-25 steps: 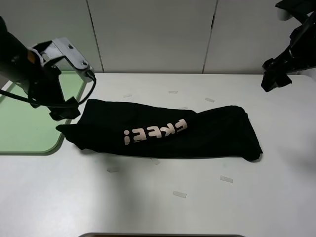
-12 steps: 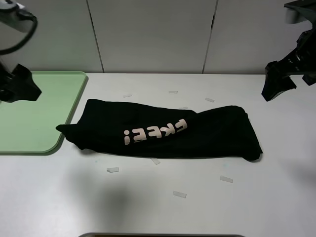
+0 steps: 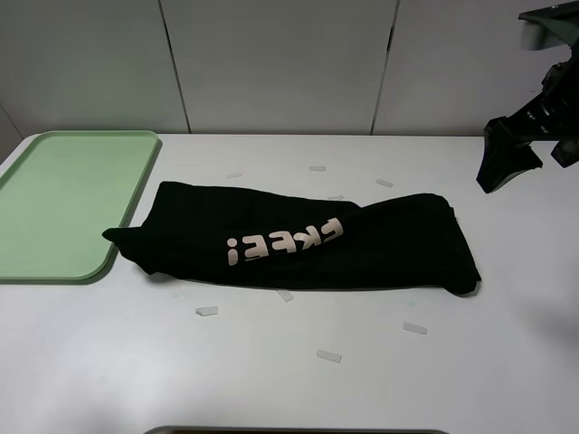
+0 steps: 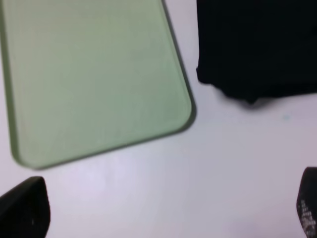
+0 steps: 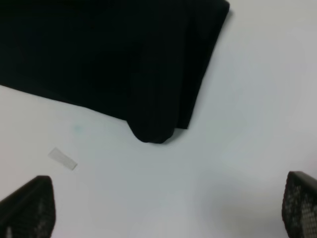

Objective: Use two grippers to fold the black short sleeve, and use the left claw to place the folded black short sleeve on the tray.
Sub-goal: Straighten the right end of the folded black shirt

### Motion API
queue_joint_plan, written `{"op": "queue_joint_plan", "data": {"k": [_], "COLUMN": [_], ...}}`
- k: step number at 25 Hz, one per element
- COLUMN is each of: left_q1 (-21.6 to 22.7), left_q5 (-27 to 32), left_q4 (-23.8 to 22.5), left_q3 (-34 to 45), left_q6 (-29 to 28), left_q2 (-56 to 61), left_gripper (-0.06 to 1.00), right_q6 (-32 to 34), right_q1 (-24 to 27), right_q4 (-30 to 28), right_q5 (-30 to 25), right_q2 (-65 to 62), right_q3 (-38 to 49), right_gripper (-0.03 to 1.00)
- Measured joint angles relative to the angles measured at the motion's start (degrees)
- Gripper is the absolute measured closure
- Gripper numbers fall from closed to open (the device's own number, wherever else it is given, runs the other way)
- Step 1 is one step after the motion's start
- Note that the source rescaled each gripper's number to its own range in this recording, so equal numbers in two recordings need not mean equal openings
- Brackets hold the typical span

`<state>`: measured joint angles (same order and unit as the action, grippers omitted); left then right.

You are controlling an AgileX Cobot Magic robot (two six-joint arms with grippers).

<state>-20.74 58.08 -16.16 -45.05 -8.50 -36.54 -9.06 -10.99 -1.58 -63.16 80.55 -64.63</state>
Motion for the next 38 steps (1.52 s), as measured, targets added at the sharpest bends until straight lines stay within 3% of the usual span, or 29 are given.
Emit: {"op": "queue_joint_plan", "data": {"k": [6,18,38], "left_q1": [0.00,0.00,0.00], "left_q5": [2.77,2.92,2.91], "left_q4": [2.70,14.21,15.45], "left_q3": [5.62,17.06,17.12], "left_q6": [-0.25,4.35,5.13], "left_q2": [14.03,32.60,33.30], "left_gripper": [-0.05,-0.05,-0.04], "right_q6": [0.02,0.02,0.02], "right_q1": [0.00,0.00,0.00], "right_q4": [1.58,2.29,2.29], "right_q5": [-0.19,-0.19,-0.08], "right_q2": [0.00,0.00,0.00], "right_q3": [0.00,0.00,0.00], "right_gripper": [-0.03,-0.03,-0.03]}}
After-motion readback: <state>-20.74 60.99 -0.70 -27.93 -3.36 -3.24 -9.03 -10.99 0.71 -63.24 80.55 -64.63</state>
